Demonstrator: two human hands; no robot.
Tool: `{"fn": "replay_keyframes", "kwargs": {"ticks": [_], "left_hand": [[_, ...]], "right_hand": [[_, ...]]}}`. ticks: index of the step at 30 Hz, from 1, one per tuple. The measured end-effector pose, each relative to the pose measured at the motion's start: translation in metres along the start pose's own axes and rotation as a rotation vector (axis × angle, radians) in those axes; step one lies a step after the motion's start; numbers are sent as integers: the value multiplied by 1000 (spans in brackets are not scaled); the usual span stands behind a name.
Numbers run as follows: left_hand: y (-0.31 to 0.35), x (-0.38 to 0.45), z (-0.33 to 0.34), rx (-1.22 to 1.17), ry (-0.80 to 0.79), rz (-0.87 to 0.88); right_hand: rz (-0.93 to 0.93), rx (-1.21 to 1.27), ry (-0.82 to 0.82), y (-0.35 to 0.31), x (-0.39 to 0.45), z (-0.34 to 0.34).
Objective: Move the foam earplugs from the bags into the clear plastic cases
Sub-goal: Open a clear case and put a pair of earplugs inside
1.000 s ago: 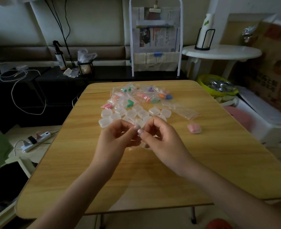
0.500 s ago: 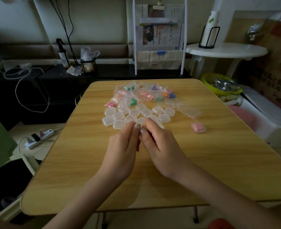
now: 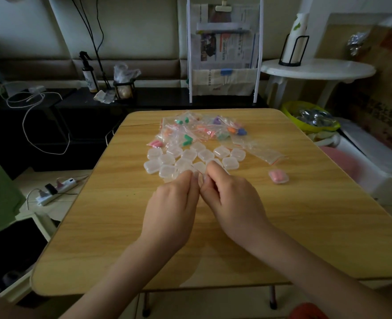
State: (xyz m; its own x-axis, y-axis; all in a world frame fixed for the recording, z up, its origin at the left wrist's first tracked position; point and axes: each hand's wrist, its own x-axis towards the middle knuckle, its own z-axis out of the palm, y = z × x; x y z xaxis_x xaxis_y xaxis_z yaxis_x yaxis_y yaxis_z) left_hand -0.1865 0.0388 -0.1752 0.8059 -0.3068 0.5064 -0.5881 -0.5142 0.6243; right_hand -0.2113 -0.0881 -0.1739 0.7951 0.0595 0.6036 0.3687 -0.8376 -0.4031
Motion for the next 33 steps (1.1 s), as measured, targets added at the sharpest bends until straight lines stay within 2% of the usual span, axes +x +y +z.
{"fn": "replay_keyframes", "kwargs": {"ticks": [3,15,18,21,24,27,31,33], "left_hand": [[2,1,-1,56,-2,16],[4,3,0,303,-44,-59],[7,-5,2,316,-75,-16],[5,0,-2,227,-58,-59],[6,2,-7,141,-10,-75],[9,-2,-5,123,-23,-61],[4,0,-4,130,-2,-65],[5,-2,-4,160,-24,-17]], "right_hand": [[-4,-188,34,-1,2,-3],[8,-480,146,0,7,-3],[6,-424,146,5,13,-13],[-51,-316,84,10,11,-18],[-203,-175,24,16,10,-20],[-331,-155,-24,19,8,-16],[-155,-107,-96,19,9,-14],[-15,90,-223,20,10,-11]]}}
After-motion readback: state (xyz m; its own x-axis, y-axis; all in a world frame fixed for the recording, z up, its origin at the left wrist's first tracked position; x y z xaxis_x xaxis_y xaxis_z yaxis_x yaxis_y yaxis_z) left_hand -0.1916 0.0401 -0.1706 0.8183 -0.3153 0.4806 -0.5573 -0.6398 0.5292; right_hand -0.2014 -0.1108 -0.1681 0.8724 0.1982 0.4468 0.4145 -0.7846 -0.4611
